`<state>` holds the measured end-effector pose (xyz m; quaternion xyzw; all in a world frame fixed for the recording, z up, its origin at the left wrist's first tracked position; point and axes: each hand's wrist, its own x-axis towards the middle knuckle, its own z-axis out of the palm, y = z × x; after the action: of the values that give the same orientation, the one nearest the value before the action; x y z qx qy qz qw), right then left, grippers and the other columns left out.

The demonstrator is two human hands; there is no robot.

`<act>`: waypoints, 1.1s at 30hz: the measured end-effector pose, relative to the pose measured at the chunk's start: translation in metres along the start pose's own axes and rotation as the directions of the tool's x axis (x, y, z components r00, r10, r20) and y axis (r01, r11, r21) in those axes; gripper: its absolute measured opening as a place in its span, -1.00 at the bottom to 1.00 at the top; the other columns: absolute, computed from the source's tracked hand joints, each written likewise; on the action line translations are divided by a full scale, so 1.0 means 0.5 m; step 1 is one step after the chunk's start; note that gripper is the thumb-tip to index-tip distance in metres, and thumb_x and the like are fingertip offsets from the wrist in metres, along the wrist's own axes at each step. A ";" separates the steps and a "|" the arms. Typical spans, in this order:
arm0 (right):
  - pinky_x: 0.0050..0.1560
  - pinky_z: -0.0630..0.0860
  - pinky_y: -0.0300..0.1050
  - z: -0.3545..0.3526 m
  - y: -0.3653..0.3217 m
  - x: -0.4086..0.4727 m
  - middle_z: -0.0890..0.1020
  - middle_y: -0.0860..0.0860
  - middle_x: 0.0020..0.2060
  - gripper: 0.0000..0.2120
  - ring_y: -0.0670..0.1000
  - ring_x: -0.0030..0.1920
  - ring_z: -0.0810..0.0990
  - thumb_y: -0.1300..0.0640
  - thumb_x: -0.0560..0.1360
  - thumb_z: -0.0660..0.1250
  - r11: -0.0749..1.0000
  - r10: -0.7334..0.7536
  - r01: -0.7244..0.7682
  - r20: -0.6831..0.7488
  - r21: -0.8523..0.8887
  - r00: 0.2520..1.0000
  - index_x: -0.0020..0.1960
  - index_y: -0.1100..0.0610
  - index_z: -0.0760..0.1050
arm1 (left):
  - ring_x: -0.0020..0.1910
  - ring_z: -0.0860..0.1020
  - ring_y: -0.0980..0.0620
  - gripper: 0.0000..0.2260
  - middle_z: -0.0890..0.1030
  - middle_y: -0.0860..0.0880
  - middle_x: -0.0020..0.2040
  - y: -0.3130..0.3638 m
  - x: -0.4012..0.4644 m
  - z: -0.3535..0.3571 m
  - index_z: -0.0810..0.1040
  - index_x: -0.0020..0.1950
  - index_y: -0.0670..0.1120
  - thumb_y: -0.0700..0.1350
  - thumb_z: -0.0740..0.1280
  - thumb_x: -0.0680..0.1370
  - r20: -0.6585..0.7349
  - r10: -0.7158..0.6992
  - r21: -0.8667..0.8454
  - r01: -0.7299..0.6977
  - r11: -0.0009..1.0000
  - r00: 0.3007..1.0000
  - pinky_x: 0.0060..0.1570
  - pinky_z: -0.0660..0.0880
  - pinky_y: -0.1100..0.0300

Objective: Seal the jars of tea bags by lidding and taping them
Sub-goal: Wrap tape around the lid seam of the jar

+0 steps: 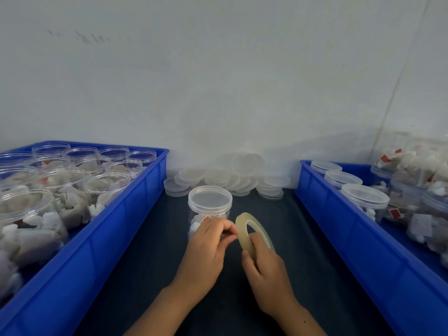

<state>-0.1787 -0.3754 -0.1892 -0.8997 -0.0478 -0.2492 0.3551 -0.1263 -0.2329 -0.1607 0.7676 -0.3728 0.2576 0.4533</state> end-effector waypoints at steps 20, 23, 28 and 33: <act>-0.28 0.46 -0.06 -0.021 0.004 0.024 0.53 -0.04 -0.27 -0.76 -0.13 -0.34 0.50 -0.31 0.49 0.11 0.982 0.100 -0.106 0.044 0.155 0.994 0.09 -0.25 0.25 | -0.25 0.53 0.15 -0.81 0.57 0.03 -0.23 0.021 0.010 -0.026 0.61 -0.20 -0.13 -0.14 0.27 0.55 -0.083 0.283 0.203 -0.261 0.944 0.956 -0.23 0.50 0.31; -0.19 0.47 -0.15 -0.026 0.003 0.034 0.60 -0.05 -0.19 -0.58 -0.13 -0.26 0.55 -0.32 0.48 0.14 0.979 0.101 -0.105 0.029 0.174 0.994 0.27 -0.40 0.07 | -0.25 0.53 0.17 -0.83 0.58 0.03 -0.23 0.015 0.016 -0.032 0.61 -0.20 -0.13 -0.14 0.28 0.53 -0.133 0.259 0.208 -0.229 0.951 0.957 -0.20 0.50 0.34; -0.22 0.36 -0.45 -0.036 -0.009 0.038 0.53 -0.30 -0.18 -0.82 -0.26 -0.17 0.52 -0.05 0.62 0.15 1.000 0.013 -0.011 0.075 -0.027 0.997 0.10 -0.34 0.41 | -0.24 0.55 0.12 -0.83 0.58 0.05 -0.23 0.003 0.015 -0.040 0.60 -0.22 -0.12 -0.12 0.28 0.52 -0.171 0.219 0.228 -0.178 0.957 0.961 -0.23 0.52 0.23; -0.22 0.36 -0.32 -0.045 -0.011 0.055 0.43 -0.21 -0.17 -0.74 -0.18 -0.19 0.47 -0.11 0.64 0.02 0.962 0.046 -0.029 0.058 -0.270 0.997 0.19 -0.29 0.43 | -0.23 0.53 0.18 -0.91 0.58 0.09 -0.23 -0.001 0.020 -0.038 0.60 -0.22 -0.09 -0.23 0.45 0.45 -0.215 0.190 0.208 -0.145 0.967 0.958 -0.24 0.51 0.26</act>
<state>-0.1657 -0.3889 -0.1583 -0.9478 -0.0077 -0.2179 0.2325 -0.1211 -0.2191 -0.1451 0.7371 -0.3546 0.4183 0.3949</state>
